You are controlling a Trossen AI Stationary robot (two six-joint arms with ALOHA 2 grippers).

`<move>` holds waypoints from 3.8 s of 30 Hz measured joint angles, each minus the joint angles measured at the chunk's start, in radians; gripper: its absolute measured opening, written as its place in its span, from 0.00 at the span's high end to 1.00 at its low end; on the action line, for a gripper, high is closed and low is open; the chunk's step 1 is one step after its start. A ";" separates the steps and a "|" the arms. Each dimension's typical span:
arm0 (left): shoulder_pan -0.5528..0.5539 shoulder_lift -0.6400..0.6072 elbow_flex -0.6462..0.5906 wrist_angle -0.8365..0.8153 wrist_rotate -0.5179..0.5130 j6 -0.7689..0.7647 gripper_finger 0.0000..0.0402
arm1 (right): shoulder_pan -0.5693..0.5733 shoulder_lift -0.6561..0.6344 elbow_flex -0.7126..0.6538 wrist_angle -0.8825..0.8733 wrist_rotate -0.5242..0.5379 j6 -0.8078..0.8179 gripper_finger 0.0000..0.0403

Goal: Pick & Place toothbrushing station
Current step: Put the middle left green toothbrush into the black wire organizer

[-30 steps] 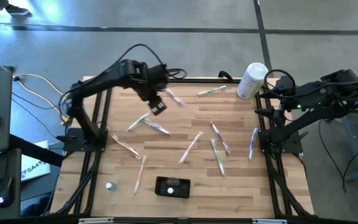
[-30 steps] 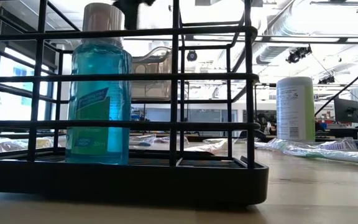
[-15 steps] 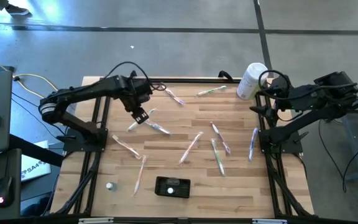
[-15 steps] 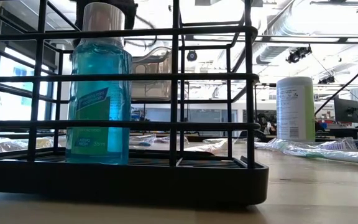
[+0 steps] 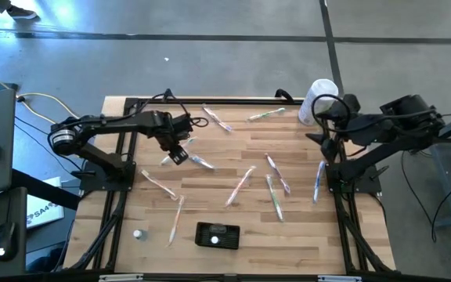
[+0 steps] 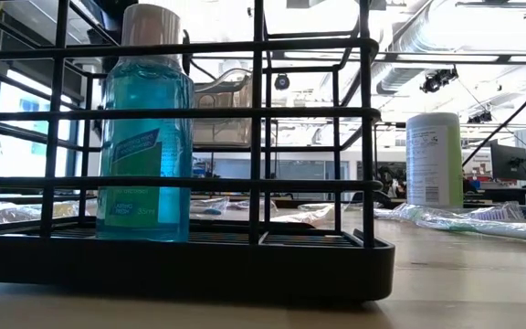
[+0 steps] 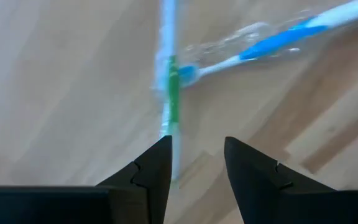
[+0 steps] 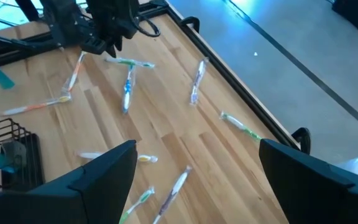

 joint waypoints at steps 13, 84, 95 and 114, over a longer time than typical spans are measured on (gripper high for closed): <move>0.145 0.000 -0.039 0.103 0.088 0.026 0.64 | 0.000 0.012 0.000 0.029 -0.004 0.007 0.18; 0.057 0.230 -0.039 0.023 0.137 0.105 0.96 | 0.000 0.050 0.000 0.029 0.000 -0.004 0.18; 0.056 0.195 -0.039 -0.056 0.136 0.038 0.96 | 0.000 0.057 0.000 0.029 0.000 0.005 0.18; -0.117 -0.194 0.303 -0.097 0.093 -0.130 0.96 | -0.061 0.056 0.000 0.049 0.041 0.174 0.18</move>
